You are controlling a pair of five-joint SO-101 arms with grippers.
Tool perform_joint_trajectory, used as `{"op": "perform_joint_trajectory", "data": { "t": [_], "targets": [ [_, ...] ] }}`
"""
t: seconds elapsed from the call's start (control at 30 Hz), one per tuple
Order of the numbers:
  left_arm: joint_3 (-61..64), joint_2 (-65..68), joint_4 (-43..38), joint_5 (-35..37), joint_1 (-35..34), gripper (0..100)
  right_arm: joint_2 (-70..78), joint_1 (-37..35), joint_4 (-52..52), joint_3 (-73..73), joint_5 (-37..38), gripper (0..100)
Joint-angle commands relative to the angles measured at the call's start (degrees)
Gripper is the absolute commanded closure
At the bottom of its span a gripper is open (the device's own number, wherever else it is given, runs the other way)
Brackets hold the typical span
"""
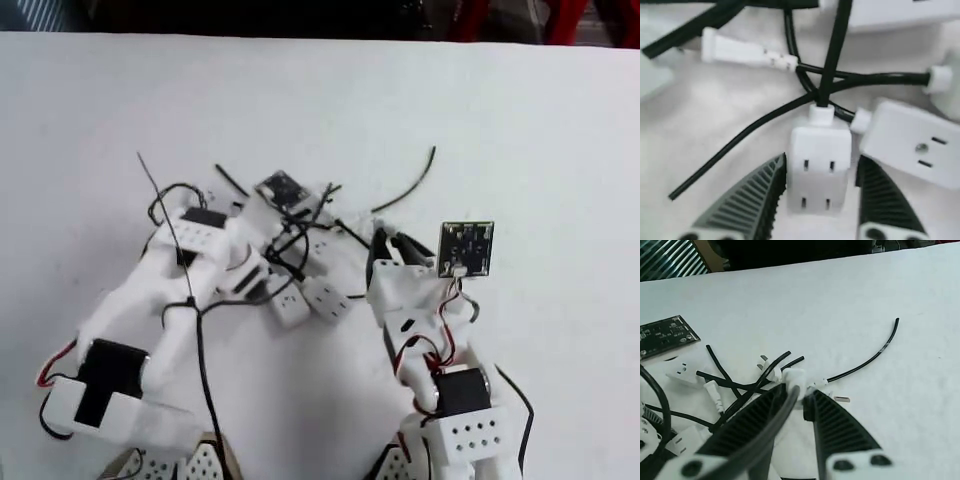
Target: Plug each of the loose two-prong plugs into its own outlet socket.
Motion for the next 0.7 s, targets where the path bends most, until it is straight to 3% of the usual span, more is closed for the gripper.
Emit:
{"op": "perform_joint_trajectory", "data": {
  "t": [0.0, 0.27, 0.4, 0.53, 0.67],
  "targets": [
    [-2.4, -6.2, 0.8, 2.6, -2.0, 72, -0.5, -0.1, -0.8, -2.2, 0.0, 98.1],
    [-2.3, -26.2, 11.0, 2.5, -7.7, 72, -0.5, -0.7, 0.0, -2.2, 0.2, 98.1],
    [-1.1, -36.5, 15.5, 2.5, -14.5, 72, -0.5, -6.5, 2.0, -2.2, 3.7, 98.1],
    [6.4, -44.7, 14.0, 2.5, -21.4, 72, -0.4, -14.2, 2.8, -2.5, 5.4, 98.1],
    [18.1, -51.4, 7.5, 3.0, -27.6, 72, -0.4, -21.8, 2.8, -2.5, 7.8, 98.1]
  ]
}}
